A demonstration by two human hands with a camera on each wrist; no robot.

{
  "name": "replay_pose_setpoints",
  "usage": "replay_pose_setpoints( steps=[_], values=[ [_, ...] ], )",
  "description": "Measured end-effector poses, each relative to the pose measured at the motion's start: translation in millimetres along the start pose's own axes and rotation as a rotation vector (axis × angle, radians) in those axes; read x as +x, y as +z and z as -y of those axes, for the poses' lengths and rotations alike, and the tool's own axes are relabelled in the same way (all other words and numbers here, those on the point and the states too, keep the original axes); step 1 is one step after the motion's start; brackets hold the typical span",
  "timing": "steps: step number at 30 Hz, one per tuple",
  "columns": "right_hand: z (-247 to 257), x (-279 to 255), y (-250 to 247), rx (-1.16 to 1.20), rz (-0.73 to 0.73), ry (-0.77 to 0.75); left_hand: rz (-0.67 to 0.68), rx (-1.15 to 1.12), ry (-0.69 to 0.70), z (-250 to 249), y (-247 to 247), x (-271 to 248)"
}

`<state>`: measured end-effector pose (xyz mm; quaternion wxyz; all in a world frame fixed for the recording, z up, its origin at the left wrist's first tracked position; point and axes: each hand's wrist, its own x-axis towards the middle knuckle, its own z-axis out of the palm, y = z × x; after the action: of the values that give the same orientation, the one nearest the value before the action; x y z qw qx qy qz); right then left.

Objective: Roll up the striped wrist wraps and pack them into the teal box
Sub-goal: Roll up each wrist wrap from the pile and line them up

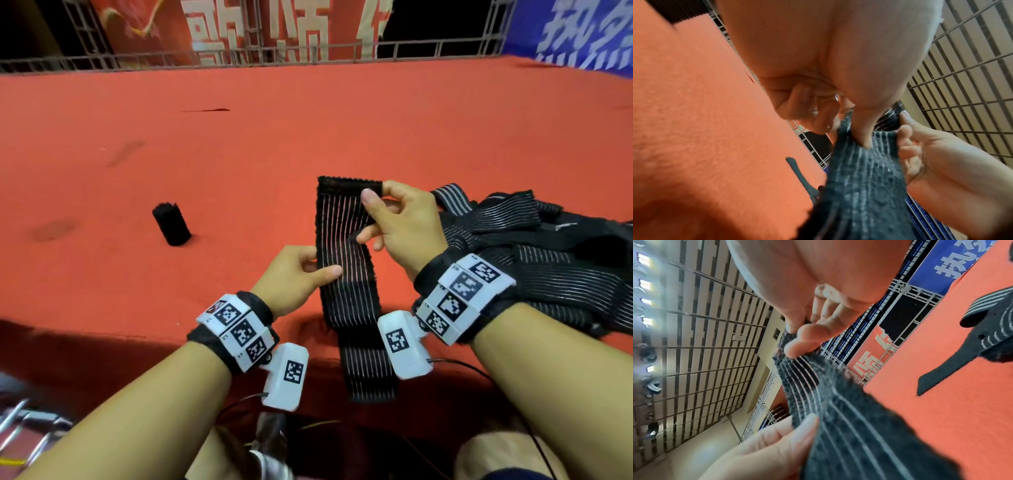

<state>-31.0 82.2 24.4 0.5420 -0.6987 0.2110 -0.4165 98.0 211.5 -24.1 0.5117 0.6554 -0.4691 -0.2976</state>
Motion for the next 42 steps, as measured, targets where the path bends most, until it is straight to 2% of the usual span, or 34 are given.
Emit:
replay_pose_setpoints(
  steps=[3,7,12,15,18,20,23,31,38,42],
  values=[
    [-7,3,1,0.022,0.016,0.025,-0.019,-0.038,-0.036,1,-3,1],
    [-16,3,4,0.076,0.035,0.076,0.044,-0.157,-0.092,-3,-1,-5],
    [-26,5,8,0.092,0.077,0.124,0.038,-0.169,-0.114,4,1,-4],
    [-37,11,11,0.046,0.097,0.149,-0.024,-0.085,-0.081,18,-4,4],
    [-50,18,14,-0.076,0.073,0.130,-0.113,0.146,-0.036,38,-13,15],
    [-59,23,16,-0.167,0.050,0.106,-0.193,0.222,-0.054,47,-17,21],
    [-68,31,22,-0.215,0.027,0.141,-0.272,0.220,-0.127,58,-23,34],
    [-107,62,41,-0.201,-0.027,0.334,-0.267,-0.037,-0.234,75,-21,70],
    [-147,80,45,-0.321,0.077,0.565,-0.134,0.084,-0.234,93,-24,100],
    [-137,80,47,-0.469,0.280,0.503,0.012,0.424,-0.254,87,-27,115]
  ],
)
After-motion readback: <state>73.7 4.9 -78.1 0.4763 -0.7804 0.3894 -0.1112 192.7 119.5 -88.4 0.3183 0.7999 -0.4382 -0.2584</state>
